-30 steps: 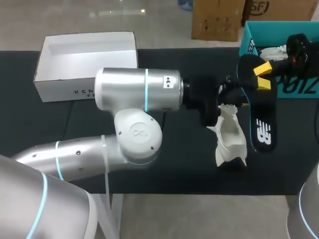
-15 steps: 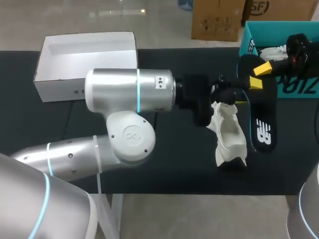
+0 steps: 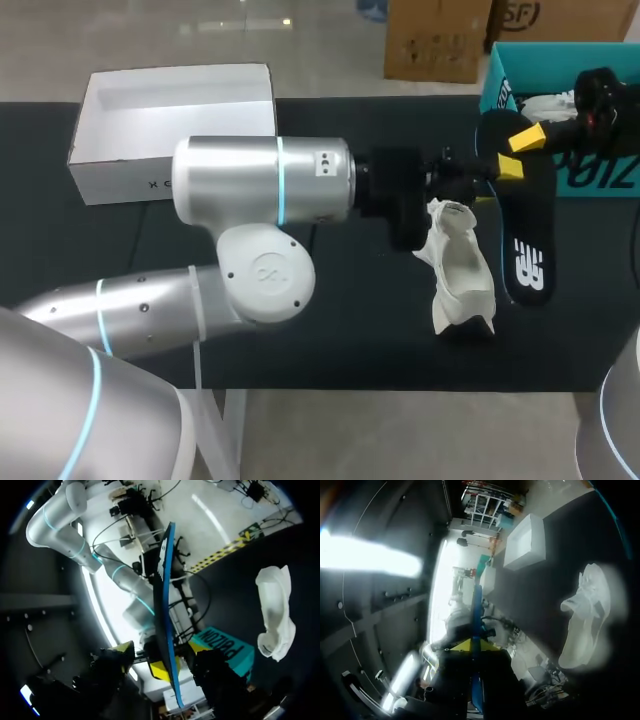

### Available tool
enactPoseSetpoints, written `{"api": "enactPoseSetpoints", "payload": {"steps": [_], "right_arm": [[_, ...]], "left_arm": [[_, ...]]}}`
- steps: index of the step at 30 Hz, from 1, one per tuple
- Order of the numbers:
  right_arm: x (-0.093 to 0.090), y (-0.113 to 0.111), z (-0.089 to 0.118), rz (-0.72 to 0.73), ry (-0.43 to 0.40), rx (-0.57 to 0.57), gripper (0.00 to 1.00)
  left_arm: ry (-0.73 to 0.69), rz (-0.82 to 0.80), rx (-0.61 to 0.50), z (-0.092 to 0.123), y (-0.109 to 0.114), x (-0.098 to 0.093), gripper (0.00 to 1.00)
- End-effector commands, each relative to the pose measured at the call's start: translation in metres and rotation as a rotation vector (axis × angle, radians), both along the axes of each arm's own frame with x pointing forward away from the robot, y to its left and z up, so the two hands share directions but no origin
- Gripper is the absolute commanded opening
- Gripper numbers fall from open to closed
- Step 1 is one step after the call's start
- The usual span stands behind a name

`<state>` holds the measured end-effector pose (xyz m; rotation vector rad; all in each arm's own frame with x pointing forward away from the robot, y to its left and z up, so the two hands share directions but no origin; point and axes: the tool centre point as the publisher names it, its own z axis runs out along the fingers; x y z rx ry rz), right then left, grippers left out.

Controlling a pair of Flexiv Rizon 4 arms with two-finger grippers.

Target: Take the shoe out of the shoebox, open the shoe tongue, remove and reinsert the insole, then place the shoe into the shoebox

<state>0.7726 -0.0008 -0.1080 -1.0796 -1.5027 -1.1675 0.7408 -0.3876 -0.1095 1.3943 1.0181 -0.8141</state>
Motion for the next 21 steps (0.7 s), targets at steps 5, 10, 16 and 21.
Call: {"api": "enactPoseSetpoints", "payload": {"steps": [5,10,16,21], "right_arm": [[-0.0005,-0.0001,0.0,0.0,0.001,-0.004,0.0],[-0.0005,-0.0001,0.0,0.0,0.001,-0.004,0.0],[-0.0005,-0.0001,0.0,0.0,0.001,-0.004,0.0],[-0.0005,-0.0001,0.0,0.0,0.001,-0.004,0.0]], "left_arm": [[0.0,0.021,0.028,0.0007,-0.0046,-0.0023,0.31],[-0.002,0.026,0.031,0.0006,-0.0036,-0.0032,0.15],[0.0,0.031,0.04,-0.0007,-0.0005,-0.0052,0.0],[0.0,0.036,0.049,-0.0022,0.0029,-0.0062,0.0]]}}
